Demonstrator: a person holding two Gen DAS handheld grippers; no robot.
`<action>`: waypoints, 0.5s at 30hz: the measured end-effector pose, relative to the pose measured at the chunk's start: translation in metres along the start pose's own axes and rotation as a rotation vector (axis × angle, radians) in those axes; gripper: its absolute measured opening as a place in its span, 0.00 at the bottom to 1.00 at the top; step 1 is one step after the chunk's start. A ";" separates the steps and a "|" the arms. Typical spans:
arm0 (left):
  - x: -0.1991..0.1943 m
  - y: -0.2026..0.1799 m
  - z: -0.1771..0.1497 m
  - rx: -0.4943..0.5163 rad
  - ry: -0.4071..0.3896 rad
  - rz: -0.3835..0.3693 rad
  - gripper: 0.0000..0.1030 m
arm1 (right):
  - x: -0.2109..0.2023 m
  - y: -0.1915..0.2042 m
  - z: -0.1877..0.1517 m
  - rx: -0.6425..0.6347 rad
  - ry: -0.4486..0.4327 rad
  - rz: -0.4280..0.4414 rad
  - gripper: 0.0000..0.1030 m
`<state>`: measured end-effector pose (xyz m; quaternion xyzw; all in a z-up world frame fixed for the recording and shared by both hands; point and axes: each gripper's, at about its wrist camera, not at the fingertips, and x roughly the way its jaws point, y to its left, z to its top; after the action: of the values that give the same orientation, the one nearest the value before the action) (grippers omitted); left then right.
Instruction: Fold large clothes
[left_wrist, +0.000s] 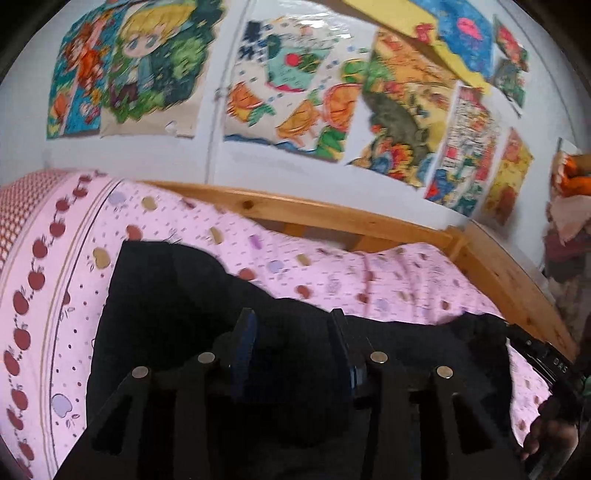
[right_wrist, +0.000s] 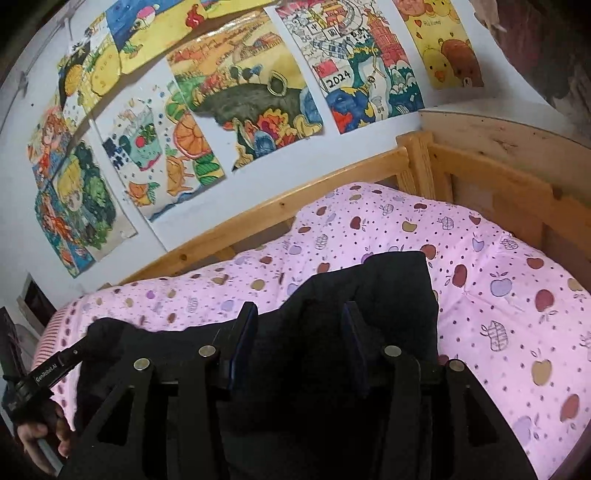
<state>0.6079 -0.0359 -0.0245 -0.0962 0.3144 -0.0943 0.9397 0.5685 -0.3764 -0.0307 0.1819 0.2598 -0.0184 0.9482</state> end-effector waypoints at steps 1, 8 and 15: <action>-0.008 -0.006 0.000 0.015 0.000 -0.020 0.52 | -0.008 0.004 0.001 -0.021 -0.001 0.003 0.50; -0.065 -0.018 0.003 -0.025 -0.077 -0.090 0.92 | -0.062 0.022 0.005 -0.107 -0.046 0.019 0.70; -0.116 -0.025 0.002 -0.013 -0.111 -0.082 1.00 | -0.116 0.041 0.005 -0.154 -0.083 0.031 0.85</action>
<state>0.5150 -0.0318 0.0491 -0.1200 0.2581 -0.1253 0.9504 0.4762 -0.3467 0.0454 0.1117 0.2181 0.0089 0.9695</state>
